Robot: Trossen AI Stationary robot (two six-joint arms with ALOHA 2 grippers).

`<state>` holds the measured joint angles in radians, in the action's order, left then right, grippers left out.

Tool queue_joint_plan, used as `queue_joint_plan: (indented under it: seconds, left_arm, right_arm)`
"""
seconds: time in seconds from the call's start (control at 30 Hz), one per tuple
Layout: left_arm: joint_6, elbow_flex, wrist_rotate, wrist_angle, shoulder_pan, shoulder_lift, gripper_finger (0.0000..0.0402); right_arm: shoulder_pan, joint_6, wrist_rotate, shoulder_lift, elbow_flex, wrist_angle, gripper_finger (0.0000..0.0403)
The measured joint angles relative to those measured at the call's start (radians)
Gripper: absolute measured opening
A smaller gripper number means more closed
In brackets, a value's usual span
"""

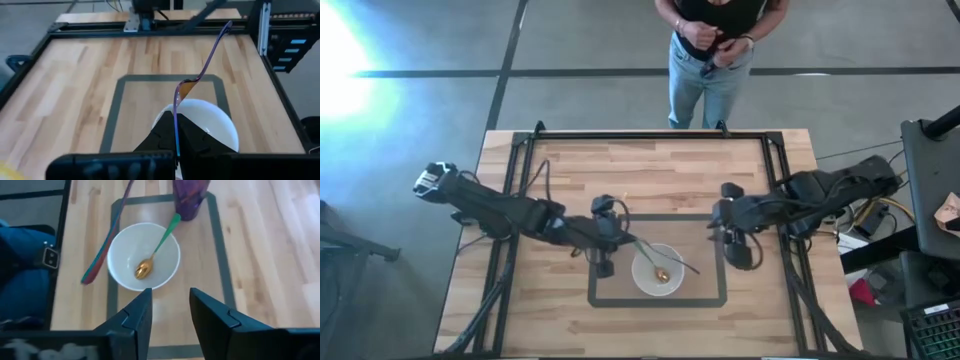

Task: Pick & Place Utensil
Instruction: Put the purple fork into the white bowl on the transparent mat

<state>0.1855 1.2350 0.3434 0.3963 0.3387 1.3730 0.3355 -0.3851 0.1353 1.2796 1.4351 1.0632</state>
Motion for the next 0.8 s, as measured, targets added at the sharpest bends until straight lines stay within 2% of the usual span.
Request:
queue_joint_plan:
  seconds: [0.13,0.4,0.6,0.8]
  left_arm:
    - [-0.005,-0.049,0.033,-0.054,-0.004,-0.047,0.0001]
    - [-0.044,-0.206,0.032,-0.317,-0.007,-0.131,0.0001]
    - [-0.055,-0.338,0.026,-0.51,-0.007,-0.186,0.0]
    - [-0.06,-0.5,0.005,-0.824,-0.007,-0.231,0.0]
  right_arm:
    - [0.053,0.0,0.07,-0.025,-0.037,-0.013,0.0121]
    - [0.138,0.045,0.23,-0.019,-0.138,-0.095,0.0128]
    - [0.17,0.158,0.261,-0.014,-0.205,-0.234,0.0135]
    - [0.185,0.278,0.262,-0.016,-0.245,-0.377,0.0124]
